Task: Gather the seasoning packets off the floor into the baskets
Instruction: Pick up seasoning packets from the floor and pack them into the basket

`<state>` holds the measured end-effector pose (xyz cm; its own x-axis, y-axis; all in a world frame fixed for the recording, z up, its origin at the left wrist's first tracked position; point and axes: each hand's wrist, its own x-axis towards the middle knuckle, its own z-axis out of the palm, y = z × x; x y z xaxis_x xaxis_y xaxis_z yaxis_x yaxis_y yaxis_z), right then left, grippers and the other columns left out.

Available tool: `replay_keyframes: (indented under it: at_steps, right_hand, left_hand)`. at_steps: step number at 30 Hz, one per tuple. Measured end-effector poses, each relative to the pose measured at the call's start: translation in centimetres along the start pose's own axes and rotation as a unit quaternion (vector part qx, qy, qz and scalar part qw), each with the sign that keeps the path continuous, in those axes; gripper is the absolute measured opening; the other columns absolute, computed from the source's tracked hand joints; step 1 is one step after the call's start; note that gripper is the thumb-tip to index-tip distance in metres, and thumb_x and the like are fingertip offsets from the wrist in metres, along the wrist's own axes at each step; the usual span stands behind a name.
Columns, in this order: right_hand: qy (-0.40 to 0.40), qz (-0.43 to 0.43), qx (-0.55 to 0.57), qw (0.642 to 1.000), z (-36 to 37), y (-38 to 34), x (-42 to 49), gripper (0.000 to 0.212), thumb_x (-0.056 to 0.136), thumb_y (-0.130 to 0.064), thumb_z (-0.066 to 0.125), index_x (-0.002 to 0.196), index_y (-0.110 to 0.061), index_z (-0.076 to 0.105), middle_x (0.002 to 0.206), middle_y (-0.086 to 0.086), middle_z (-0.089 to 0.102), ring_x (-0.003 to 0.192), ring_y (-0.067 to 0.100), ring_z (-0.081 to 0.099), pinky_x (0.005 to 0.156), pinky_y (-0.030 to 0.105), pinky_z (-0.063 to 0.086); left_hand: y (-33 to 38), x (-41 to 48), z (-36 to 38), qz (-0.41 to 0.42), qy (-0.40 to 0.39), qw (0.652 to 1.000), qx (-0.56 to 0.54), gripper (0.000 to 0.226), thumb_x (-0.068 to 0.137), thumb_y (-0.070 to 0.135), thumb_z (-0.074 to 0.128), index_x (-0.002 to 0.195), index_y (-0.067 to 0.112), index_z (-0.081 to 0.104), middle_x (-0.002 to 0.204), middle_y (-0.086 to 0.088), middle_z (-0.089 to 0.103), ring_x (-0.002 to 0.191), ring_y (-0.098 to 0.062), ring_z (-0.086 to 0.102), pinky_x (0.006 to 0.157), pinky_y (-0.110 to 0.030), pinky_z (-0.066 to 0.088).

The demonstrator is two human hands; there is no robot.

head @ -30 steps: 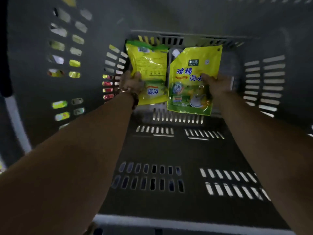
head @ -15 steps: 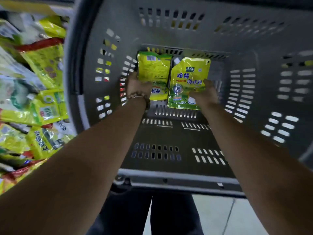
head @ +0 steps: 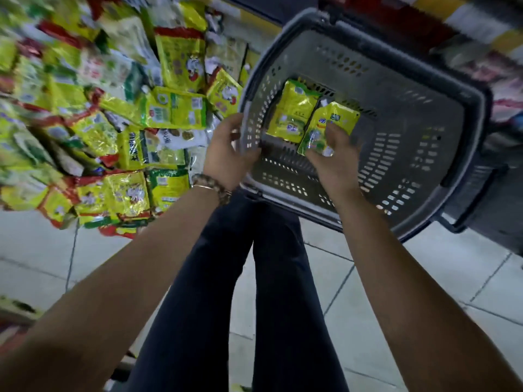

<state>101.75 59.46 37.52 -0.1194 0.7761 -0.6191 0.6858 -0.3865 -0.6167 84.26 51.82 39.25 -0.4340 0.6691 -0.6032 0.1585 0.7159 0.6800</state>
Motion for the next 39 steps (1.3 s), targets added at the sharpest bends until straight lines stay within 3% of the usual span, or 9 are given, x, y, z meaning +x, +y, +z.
replay_keyframes:
  at_steps: [3, 8, 15, 24, 28, 33, 35, 37, 39]
  right_hand:
    - [-0.032, -0.026, 0.004, 0.999, 3.0, -4.1, -2.8, 0.059, 0.085, -0.013, 0.068, 0.139, -0.009, 0.044, 0.139, 0.004, 0.051, 0.127, 0.016, 0.046, 0.098, 0.014, 0.030]
    - [-0.108, -0.048, 0.019, 0.993, 11.5, -9.1, -5.1, 0.054, 0.085, -0.010, 0.067, 0.135, -0.012, 0.047, 0.134, 0.000, 0.053, 0.122, 0.012, 0.049, 0.101, 0.022, 0.037]
    - [-0.186, -0.058, -0.095, 0.976, 23.2, -10.9, -2.4, 0.050, 0.087, -0.013, 0.065, 0.134, -0.011, 0.048, 0.131, 0.006, 0.054, 0.120, 0.020, 0.050, 0.094, 0.025, 0.038]
    - [-0.193, -0.103, -0.223, 0.950, 36.6, -5.4, 12.3, 0.053, 0.090, -0.012, 0.061, 0.139, -0.011, 0.041, 0.134, 0.013, 0.050, 0.118, 0.027, 0.051, 0.077, 0.024, 0.036]
    - [-0.186, -0.130, -0.271, 0.935, 40.9, -4.2, 19.4, 0.056, 0.089, -0.012, 0.058, 0.142, -0.015, 0.038, 0.136, 0.014, 0.049, 0.117, 0.027, 0.053, 0.080, 0.026, 0.040]
    - [-0.209, -0.167, -0.397, 0.878, 44.3, -3.6, 25.5, 0.061, 0.088, -0.015, 0.061, 0.142, -0.010, 0.036, 0.143, 0.017, 0.040, 0.127, 0.031, 0.045, 0.098, 0.035, 0.040]
    - [-0.193, -0.174, -0.417, 0.871, 44.9, -3.1, 26.7, 0.057, 0.088, -0.017, 0.063, 0.138, -0.008, 0.039, 0.142, 0.018, 0.037, 0.127, 0.032, 0.043, 0.099, 0.035, 0.038]
    - [-0.172, -0.180, -0.406, 0.879, 45.2, -3.0, 27.3, 0.051, 0.087, -0.018, 0.064, 0.132, -0.005, 0.043, 0.141, 0.017, 0.035, 0.125, 0.028, 0.042, 0.098, 0.031, 0.036]
    - [-0.164, -0.168, -0.384, 0.893, 45.4, -2.9, 27.4, 0.050, 0.088, -0.020, 0.064, 0.130, -0.005, 0.042, 0.141, 0.016, 0.035, 0.124, 0.026, 0.042, 0.096, 0.027, 0.036]
  left_hand:
    - [-2.2, -1.7, -4.2, -0.034, 0.044, 0.998, -0.032, 0.060, 0.080, 0.005, 0.070, 0.133, 0.007, 0.043, 0.132, -0.006, 0.048, 0.115, -0.021, 0.050, 0.092, -0.027, 0.042]
    - [-7.3, -2.5, -10.6, -0.109, 0.089, 0.988, -0.066, 0.053, 0.082, 0.008, 0.069, 0.130, 0.009, 0.047, 0.124, 0.000, 0.051, 0.110, -0.017, 0.050, 0.094, -0.036, 0.046]
    - [-16.1, 0.3, -17.1, -0.171, 0.111, 0.977, -0.062, 0.050, 0.082, 0.018, 0.068, 0.129, 0.016, 0.050, 0.130, 0.000, 0.053, 0.117, -0.016, 0.052, 0.090, -0.027, 0.045]
    - [-28.6, 10.2, -13.3, -0.240, 0.110, 0.958, -0.113, 0.050, 0.082, 0.016, 0.067, 0.129, 0.017, 0.049, 0.126, -0.003, 0.056, 0.100, -0.018, 0.058, 0.088, -0.033, 0.048]
    - [-32.2, 14.8, -9.9, -0.258, 0.102, 0.947, -0.164, 0.048, 0.084, 0.017, 0.067, 0.129, 0.013, 0.049, 0.125, -0.005, 0.057, 0.094, -0.011, 0.052, 0.077, -0.023, 0.042]
    - [-34.0, 21.2, -7.3, -0.275, 0.079, 0.933, -0.219, 0.049, 0.086, 0.018, 0.064, 0.131, 0.005, 0.048, 0.111, -0.006, 0.062, 0.108, -0.022, 0.056, 0.091, -0.027, 0.042]
    - [-34.6, 23.2, -6.6, -0.283, 0.077, 0.922, -0.253, 0.040, 0.084, 0.020, 0.066, 0.121, 0.010, 0.056, 0.109, -0.007, 0.062, 0.104, -0.023, 0.058, 0.091, -0.032, 0.047]
    - [-34.9, 24.7, -6.3, -0.289, 0.062, 0.917, -0.269, 0.009, 0.085, 0.021, 0.064, 0.093, 0.021, 0.060, 0.100, -0.003, 0.058, 0.098, -0.022, 0.056, 0.091, -0.036, 0.050]
    - [-34.9, 25.8, -6.1, -0.299, 0.041, 0.895, -0.329, 0.012, 0.089, 0.018, 0.060, 0.080, 0.020, 0.053, 0.093, -0.002, 0.057, 0.095, -0.022, 0.054, 0.094, -0.039, 0.047]
